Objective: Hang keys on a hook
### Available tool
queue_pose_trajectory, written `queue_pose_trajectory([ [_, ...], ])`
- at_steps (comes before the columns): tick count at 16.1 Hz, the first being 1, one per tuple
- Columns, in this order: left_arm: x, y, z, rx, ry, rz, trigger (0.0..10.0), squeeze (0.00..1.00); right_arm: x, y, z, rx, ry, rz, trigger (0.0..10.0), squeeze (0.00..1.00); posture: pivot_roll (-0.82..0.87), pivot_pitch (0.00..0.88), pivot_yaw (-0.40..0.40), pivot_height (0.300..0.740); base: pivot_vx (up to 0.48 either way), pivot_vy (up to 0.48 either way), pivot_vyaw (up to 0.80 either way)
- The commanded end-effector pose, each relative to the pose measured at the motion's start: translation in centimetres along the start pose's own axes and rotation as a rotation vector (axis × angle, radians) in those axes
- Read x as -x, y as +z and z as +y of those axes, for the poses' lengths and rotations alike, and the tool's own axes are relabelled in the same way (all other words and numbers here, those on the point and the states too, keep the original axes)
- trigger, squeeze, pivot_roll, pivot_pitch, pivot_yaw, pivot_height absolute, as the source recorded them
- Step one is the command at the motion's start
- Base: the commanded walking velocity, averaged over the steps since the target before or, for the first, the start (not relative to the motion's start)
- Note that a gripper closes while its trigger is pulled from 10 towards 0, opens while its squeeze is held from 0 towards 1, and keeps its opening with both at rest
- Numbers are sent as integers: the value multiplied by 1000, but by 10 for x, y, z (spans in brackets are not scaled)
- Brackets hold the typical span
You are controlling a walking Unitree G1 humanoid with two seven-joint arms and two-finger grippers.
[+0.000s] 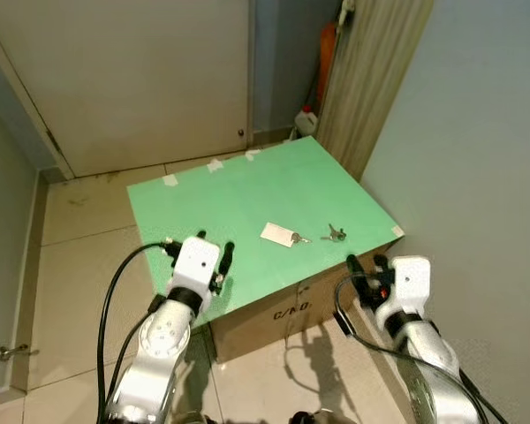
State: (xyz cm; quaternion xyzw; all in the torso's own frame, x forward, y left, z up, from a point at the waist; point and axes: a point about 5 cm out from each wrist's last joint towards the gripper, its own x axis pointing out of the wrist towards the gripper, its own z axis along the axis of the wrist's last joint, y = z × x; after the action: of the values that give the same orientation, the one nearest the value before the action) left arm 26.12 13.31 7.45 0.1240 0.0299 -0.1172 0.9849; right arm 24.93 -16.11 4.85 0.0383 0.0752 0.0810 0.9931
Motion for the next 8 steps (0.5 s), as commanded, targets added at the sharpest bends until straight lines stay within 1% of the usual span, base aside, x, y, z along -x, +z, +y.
queue_pose_trajectory([
  [1,-1,0,-3,-7,4,1,10000,0,0,1,-2,2,-11,-10,10000,0,-18,49,-43,740,330,-345,0],
  [3,-1,0,-5,-28,6,1,10000,0,-1,1,0,1,-2,-8,10000,0,-16,47,-45,740,362,-311,0],
  [5,-2,1,-11,-41,-5,-4,10000,0,-2,0,0,5,9,-1,10000,0,-14,48,-45,740,382,-285,0],
  [8,-4,2,-15,-34,-3,-7,10000,0,-5,0,2,7,17,2,10000,0,-10,44,-45,740,384,-284,0],
])
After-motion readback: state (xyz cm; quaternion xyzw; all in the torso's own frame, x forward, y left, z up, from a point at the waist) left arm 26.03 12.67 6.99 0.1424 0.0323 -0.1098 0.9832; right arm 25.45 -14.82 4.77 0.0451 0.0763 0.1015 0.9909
